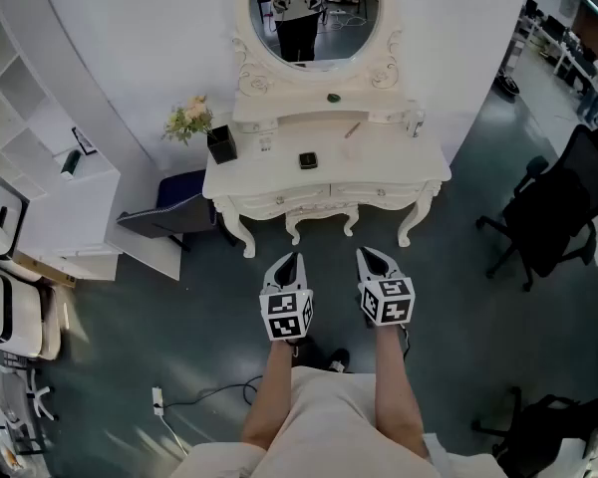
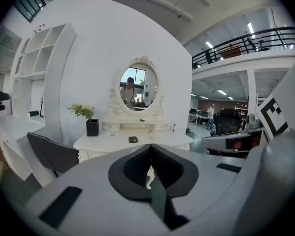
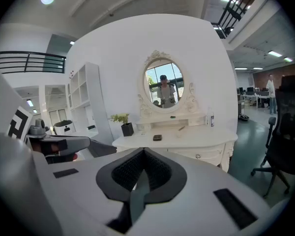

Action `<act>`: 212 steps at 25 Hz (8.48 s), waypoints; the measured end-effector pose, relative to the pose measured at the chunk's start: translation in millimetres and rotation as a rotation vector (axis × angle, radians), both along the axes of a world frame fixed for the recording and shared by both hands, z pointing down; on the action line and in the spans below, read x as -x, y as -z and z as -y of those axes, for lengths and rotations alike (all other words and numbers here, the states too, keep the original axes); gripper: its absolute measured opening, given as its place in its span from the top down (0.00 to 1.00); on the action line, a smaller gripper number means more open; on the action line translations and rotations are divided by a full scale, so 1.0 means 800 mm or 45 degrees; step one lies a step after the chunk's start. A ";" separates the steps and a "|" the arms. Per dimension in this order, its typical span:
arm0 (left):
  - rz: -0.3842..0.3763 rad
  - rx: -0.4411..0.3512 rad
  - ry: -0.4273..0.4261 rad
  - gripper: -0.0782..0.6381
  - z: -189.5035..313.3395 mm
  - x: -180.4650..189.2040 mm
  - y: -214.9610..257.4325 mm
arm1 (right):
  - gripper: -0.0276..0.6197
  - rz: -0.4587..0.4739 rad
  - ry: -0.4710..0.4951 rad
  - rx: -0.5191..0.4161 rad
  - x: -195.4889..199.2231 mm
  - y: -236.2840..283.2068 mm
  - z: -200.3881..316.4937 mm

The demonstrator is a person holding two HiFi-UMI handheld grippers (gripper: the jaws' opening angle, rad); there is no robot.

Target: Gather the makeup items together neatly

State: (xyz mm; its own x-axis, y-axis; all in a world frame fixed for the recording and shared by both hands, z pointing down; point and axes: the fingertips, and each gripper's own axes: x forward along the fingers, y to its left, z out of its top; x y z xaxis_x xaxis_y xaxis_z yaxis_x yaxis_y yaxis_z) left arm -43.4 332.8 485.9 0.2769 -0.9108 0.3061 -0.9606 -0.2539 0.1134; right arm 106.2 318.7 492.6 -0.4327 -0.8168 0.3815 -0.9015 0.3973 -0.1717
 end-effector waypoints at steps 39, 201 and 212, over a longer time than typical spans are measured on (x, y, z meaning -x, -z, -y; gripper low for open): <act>-0.046 0.026 -0.057 0.87 0.281 -0.003 0.012 | 0.89 -0.020 -0.027 -0.022 0.000 0.025 0.272; 0.001 0.360 -0.047 0.87 0.628 0.084 -0.196 | 0.86 -0.223 -0.159 0.355 0.075 -0.160 0.607; 0.153 0.421 -0.064 0.87 0.665 0.171 -0.246 | 0.88 -0.080 0.143 0.374 0.138 -0.169 0.585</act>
